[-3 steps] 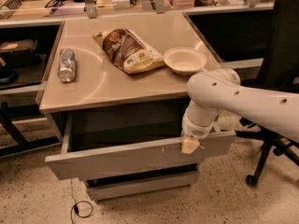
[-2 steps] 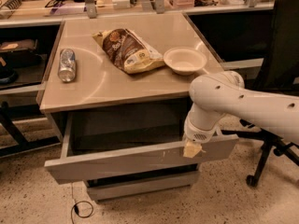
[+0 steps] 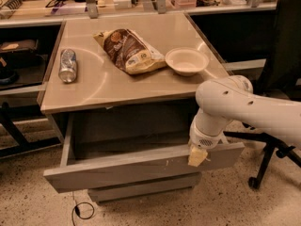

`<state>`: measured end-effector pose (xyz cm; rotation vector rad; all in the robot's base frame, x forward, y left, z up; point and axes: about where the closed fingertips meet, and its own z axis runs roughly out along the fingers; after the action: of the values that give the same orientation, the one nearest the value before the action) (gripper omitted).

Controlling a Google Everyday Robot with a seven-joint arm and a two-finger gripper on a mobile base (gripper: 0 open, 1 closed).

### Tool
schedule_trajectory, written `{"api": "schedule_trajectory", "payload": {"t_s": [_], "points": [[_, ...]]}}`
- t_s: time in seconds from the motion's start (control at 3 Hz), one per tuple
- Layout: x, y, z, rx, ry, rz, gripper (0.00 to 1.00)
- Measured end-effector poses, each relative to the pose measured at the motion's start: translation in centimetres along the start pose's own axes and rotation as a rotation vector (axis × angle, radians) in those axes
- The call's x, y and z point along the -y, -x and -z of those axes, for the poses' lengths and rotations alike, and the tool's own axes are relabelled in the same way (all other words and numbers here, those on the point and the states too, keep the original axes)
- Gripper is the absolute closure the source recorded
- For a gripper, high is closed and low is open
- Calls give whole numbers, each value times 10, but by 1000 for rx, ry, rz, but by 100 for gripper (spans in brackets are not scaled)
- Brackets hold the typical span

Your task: Open top drawer

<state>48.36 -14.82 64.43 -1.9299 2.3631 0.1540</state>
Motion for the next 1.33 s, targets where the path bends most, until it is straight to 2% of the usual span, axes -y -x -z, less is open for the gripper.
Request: {"api": "schedule_trajectory", "payload": {"t_s": [0.33, 1.33], "points": [[-10, -8, 1, 3, 4, -25, 100], [-20, -13, 3, 7, 11, -47, 100]]}}
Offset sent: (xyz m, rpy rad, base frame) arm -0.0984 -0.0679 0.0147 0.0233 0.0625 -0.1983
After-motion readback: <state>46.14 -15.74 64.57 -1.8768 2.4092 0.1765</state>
